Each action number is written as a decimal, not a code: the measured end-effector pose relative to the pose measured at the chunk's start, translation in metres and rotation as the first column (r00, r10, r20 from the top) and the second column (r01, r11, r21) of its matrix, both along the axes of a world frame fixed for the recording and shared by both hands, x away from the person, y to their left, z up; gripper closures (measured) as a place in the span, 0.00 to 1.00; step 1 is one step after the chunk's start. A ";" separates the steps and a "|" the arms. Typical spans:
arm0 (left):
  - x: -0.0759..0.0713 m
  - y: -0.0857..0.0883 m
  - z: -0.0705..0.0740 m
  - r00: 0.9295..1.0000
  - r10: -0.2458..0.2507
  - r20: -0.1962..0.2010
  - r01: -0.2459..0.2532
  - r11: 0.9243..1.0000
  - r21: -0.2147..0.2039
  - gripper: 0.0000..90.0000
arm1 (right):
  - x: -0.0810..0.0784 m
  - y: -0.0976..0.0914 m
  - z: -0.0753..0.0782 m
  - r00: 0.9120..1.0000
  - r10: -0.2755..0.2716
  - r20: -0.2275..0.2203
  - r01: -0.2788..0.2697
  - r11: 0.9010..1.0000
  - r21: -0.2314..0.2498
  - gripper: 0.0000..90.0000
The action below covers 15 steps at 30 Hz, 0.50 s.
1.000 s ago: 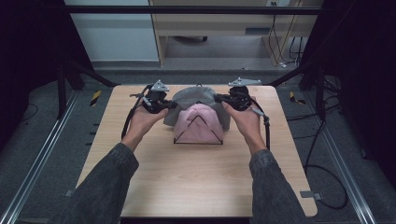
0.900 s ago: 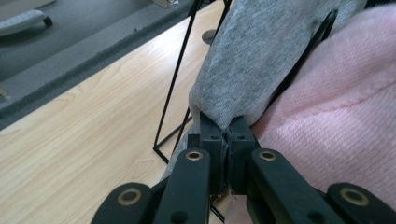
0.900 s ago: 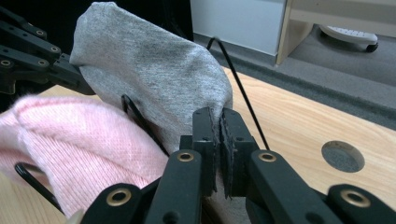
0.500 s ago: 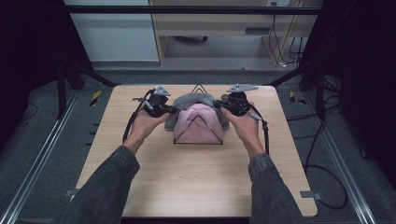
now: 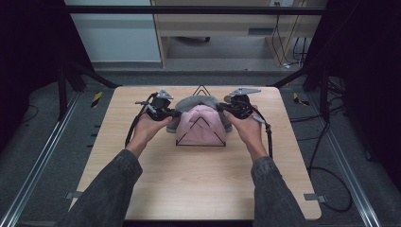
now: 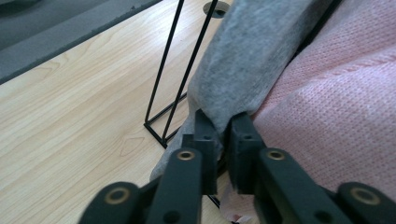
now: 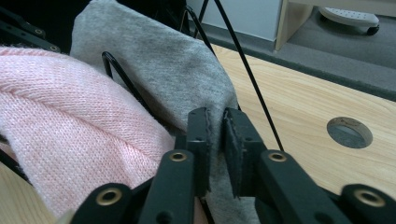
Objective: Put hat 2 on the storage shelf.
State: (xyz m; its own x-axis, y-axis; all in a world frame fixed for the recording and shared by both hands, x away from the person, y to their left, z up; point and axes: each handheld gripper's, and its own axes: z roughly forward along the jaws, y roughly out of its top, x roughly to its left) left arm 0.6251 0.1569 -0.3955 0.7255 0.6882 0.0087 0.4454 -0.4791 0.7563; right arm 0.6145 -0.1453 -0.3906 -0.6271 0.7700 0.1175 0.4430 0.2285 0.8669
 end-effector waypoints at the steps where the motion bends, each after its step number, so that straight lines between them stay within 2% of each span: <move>1: 0.000 0.000 0.001 1.000 0.005 0.006 -0.005 1.000 0.000 0.86 | -0.001 0.000 0.000 1.000 0.000 0.000 0.000 1.000 -0.004 0.85; 8: -0.004 0.004 0.004 1.000 0.017 0.020 -0.017 1.000 -0.006 0.79 | -0.004 -0.001 0.004 1.000 -0.011 0.011 0.011 1.000 -0.008 0.78; 15: -0.011 0.012 0.008 0.999 0.032 0.025 -0.032 0.999 -0.003 0.71 | -0.009 -0.005 0.010 1.000 -0.014 0.015 0.014 1.000 -0.001 0.75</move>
State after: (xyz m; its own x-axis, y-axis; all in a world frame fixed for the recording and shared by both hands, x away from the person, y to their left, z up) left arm 0.6142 0.1689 -0.3872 0.7028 0.7109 0.0251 0.4412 -0.4633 0.7686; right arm 0.6057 -0.1507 -0.3809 -0.6183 0.7786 0.1068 0.4328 0.2239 0.8732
